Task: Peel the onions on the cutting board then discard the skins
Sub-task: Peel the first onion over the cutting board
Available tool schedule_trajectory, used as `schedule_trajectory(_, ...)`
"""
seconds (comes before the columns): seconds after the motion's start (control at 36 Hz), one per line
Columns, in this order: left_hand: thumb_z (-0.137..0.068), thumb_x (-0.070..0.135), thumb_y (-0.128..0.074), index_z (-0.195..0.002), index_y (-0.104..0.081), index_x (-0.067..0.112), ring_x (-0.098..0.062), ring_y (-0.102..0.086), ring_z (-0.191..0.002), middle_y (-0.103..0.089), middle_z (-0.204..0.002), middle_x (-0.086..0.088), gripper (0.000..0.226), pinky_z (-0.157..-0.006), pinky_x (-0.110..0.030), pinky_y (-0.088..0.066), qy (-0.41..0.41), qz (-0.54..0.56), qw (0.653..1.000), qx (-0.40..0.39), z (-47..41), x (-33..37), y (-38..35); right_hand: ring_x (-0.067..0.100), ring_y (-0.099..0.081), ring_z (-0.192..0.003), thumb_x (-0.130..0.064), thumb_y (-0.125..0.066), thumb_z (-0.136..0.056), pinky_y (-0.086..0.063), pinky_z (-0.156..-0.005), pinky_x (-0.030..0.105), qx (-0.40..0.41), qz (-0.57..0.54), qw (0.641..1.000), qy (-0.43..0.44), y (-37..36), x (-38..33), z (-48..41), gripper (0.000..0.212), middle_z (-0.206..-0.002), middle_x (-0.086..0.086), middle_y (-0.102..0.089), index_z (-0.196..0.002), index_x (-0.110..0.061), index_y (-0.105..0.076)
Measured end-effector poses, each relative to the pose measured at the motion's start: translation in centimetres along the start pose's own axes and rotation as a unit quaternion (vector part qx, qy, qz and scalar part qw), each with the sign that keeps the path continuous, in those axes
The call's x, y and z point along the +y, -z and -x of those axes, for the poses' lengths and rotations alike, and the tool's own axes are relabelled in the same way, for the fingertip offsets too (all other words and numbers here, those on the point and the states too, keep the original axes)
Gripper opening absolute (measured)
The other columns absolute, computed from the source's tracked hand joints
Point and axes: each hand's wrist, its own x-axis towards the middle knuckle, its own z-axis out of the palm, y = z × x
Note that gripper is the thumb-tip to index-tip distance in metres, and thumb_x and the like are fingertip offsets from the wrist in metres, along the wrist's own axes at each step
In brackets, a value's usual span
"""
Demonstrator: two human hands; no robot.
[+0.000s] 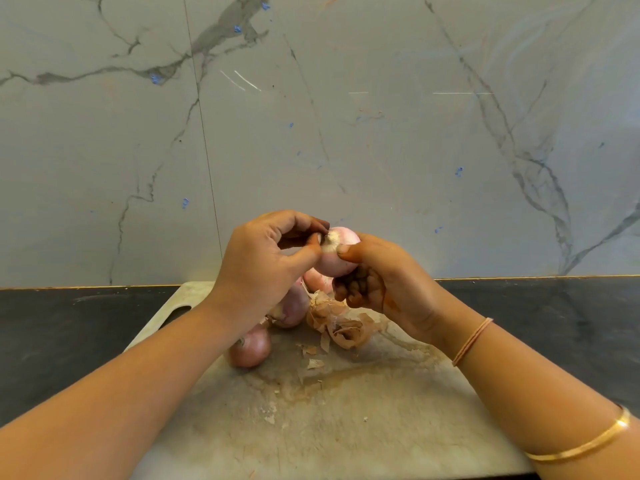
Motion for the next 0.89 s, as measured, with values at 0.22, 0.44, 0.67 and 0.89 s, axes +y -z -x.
schedule_trajectory(0.22,-0.086,0.008,-0.065,-0.090,-0.068,0.029,-0.001,-0.066,-0.084,-0.070,-0.088,0.014,0.022,-0.072,-0.011,-0.051,0.041,0.021,0.999,0.022,0.06,-0.27,0.06,0.015,-0.054,-0.060,-0.026,-0.042,-0.101,-0.043,-0.059,0.028,0.049,-0.007,0.999,0.019,0.44,-0.33,-0.25,0.016,-0.081,0.013,-0.062,-0.114,-0.019,-0.050)
schedule_trajectory(0.44,-0.082,0.010,-0.070,-0.097,-0.071,0.021,-0.002,-0.068,-0.086,-0.071,-0.094,0.010,0.019,-0.075,-0.012,-0.052,0.020,0.016,1.000,0.007,0.06,-0.07,-0.15,0.010,-0.050,-0.062,-0.018,-0.058,-0.094,-0.042,-0.059,0.025,0.048,0.044,0.997,0.040,0.50,0.05,-0.44,0.024,-0.078,0.005,-0.058,-0.113,-0.029,-0.047)
schedule_trajectory(0.67,-0.083,0.006,-0.070,-0.090,-0.070,0.022,-0.002,-0.064,-0.082,-0.067,-0.086,0.014,0.017,-0.070,-0.009,-0.050,-0.021,-0.062,0.998,0.027,0.01,-0.26,-0.02,0.007,-0.051,-0.059,-0.021,-0.059,-0.093,-0.043,-0.058,0.022,0.078,0.083,0.992,0.056,0.32,0.03,-0.42,0.026,-0.077,0.004,-0.060,-0.118,-0.024,-0.051)
schedule_trajectory(0.89,-0.085,0.008,-0.067,-0.091,-0.070,0.016,0.001,-0.060,-0.084,-0.062,-0.082,0.019,0.010,-0.068,-0.009,-0.049,-0.025,-0.116,0.992,0.034,-0.29,-0.66,0.23,0.010,-0.041,-0.054,-0.020,-0.059,-0.091,-0.037,-0.053,0.023,0.070,0.014,0.996,0.044,0.67,-0.37,-0.20,0.017,-0.063,0.002,-0.049,-0.102,-0.008,-0.063)
